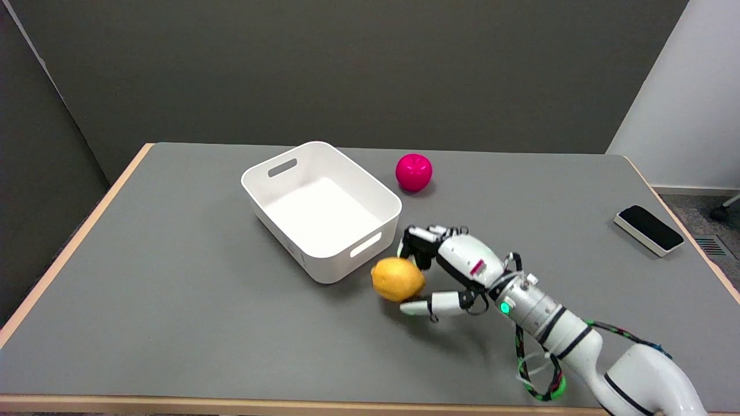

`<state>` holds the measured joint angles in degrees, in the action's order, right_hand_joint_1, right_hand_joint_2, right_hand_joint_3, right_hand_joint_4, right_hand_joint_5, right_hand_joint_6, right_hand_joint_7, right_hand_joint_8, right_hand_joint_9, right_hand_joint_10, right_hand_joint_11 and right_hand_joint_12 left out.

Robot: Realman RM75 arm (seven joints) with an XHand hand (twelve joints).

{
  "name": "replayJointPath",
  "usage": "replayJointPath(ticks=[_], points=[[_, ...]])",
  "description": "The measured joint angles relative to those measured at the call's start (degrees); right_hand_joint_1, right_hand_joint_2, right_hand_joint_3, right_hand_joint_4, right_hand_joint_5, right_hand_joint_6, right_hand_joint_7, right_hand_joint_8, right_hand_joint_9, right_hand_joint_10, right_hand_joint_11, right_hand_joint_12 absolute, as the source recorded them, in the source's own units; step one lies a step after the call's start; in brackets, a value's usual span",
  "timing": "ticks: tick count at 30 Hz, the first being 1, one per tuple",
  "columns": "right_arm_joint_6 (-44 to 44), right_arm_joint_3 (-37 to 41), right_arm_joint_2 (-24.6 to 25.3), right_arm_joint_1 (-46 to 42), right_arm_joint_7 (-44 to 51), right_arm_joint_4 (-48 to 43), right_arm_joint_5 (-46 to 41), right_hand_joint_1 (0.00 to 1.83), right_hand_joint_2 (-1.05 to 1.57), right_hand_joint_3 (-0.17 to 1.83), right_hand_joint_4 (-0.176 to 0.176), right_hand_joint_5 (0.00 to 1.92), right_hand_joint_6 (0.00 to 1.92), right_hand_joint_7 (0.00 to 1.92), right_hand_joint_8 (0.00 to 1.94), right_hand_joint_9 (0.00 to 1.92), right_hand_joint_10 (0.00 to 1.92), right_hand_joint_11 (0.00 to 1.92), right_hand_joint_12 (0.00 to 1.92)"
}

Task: Pick up the lemon.

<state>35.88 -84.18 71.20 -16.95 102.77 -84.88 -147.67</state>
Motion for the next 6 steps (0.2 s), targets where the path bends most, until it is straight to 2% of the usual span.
replayJointPath(ticks=[1,5,6], points=[[-0.2,0.1,0.0,0.5,0.0,-0.5,0.0,1.15,1.10,0.50,-0.176,0.54,1.52,0.71,1.81,0.68,1.64,0.35,1.86],[-1.4,0.7,-0.1,2.6,0.7,-2.8,0.0,1.15,1.10,0.51,-0.176,0.54,1.52,0.71,1.81,0.69,1.64,0.35,1.87],[-1.8,0.9,-0.2,3.2,1.1,-3.5,0.0,1.13,1.18,0.37,-0.167,0.52,1.53,0.68,1.82,0.69,1.59,0.36,1.81]])
